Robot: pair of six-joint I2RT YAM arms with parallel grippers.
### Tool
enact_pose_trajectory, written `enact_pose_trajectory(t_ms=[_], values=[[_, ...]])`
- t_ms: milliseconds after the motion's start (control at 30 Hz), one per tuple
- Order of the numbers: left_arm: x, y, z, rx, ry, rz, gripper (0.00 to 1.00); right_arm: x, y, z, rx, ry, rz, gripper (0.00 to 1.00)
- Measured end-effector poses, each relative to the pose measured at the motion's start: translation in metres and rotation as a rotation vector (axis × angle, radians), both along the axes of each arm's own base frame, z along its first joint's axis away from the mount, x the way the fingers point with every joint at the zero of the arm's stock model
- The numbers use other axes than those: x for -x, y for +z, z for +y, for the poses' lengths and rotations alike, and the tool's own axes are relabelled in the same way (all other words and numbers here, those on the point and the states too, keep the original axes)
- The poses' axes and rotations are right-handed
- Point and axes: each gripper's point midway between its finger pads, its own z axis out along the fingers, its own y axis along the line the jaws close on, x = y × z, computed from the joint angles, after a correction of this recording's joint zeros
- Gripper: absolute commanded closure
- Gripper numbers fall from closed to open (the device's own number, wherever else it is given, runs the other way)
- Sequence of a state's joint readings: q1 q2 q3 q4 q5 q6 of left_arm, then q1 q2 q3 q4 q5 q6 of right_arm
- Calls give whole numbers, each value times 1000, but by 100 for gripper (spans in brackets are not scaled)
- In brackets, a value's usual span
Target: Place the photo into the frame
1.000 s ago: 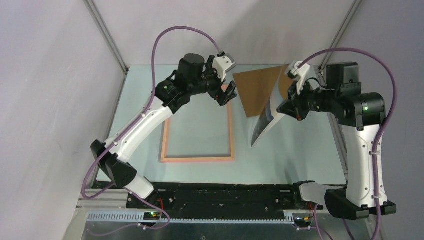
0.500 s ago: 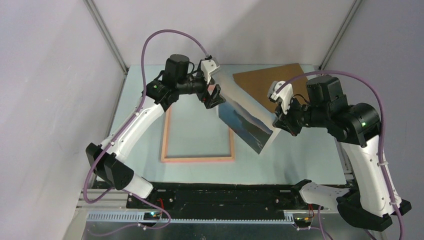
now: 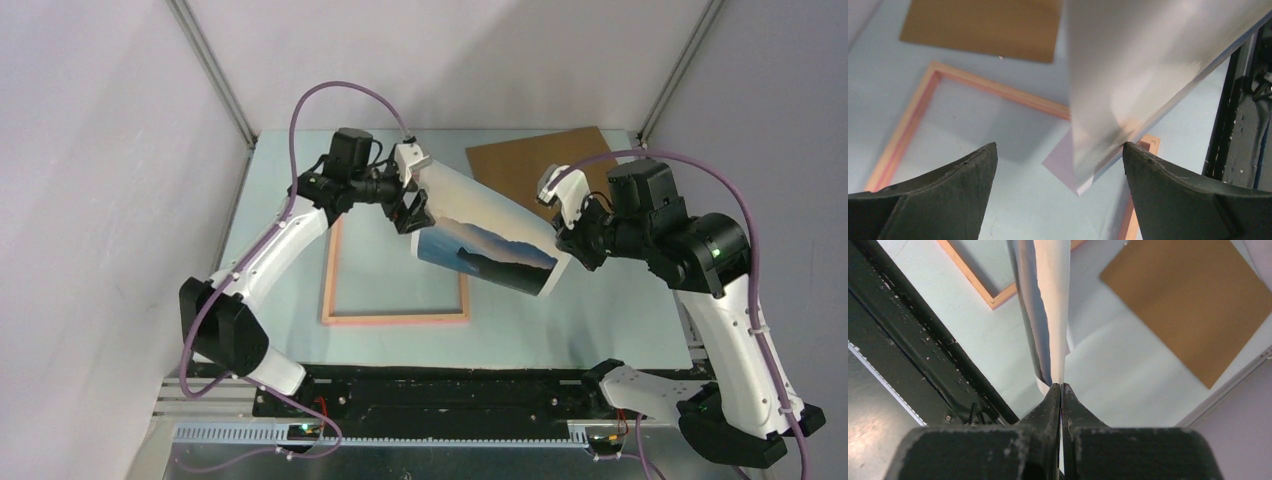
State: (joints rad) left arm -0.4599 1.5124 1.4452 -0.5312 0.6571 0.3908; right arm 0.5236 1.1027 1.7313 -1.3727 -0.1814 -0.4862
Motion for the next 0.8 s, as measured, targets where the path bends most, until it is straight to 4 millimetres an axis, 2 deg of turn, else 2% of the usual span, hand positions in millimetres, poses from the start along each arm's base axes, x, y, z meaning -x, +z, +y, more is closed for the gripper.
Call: enact_pose_trajectory(t_ms=[100,200,500,700,800], values=[[7,-23,6,-28,-17,35,0,0,-2,-6,9,-23,-7,100],[17,-36,5,-31,-55,65,0,0,-1,-11,3,-41,-18,100],[32,-31,-11,52,-185,114,0,-7,6,-23,-53,-109,-27,100],[26,-32,-21,76,-218,137,0,-18,7,-27,-97,-147,-12,100],[12,-30,-29,90,-229,126,0,-21,8,-28,-124,-157,0,100]])
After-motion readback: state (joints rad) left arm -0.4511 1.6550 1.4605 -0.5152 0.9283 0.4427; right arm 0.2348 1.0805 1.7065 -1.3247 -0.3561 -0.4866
